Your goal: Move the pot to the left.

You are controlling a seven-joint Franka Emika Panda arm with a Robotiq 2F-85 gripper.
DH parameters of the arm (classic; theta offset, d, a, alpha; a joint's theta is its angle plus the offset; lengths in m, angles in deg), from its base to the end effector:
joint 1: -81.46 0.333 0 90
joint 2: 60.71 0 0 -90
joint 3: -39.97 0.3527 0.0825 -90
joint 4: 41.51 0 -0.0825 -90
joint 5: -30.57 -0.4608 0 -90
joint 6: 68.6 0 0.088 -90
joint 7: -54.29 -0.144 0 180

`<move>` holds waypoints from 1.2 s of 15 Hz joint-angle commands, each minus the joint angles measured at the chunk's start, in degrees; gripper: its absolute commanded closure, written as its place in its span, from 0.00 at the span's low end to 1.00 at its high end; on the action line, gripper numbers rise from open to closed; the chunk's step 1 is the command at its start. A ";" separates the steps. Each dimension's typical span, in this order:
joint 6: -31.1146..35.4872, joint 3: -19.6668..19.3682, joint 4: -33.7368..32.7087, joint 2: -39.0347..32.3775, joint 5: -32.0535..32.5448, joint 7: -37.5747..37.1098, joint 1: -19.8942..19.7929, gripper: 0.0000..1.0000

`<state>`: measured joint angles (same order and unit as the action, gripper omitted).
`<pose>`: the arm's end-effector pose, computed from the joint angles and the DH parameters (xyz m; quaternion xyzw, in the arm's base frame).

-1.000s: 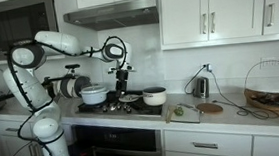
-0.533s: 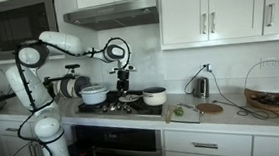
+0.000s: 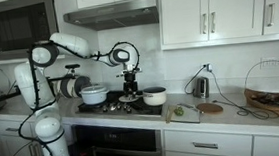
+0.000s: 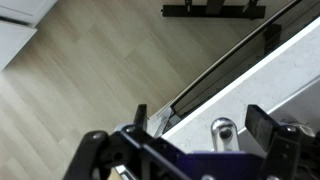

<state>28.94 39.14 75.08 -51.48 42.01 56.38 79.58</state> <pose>0.5504 -0.0523 0.4811 0.9916 0.0163 -0.0891 0.0925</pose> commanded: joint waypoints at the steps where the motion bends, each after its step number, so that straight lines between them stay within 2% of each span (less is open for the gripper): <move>1: 1.35 0.11 -4.67 -4.83 0.36 2.06 0.68 0.00; 9: 5.52 0.46 -10.76 -13.36 -1.14 7.37 1.38 0.00; 18: 4.59 1.74 -19.88 -20.76 -3.40 12.80 1.85 0.00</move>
<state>34.69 40.39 59.25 -69.81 39.99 67.18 81.41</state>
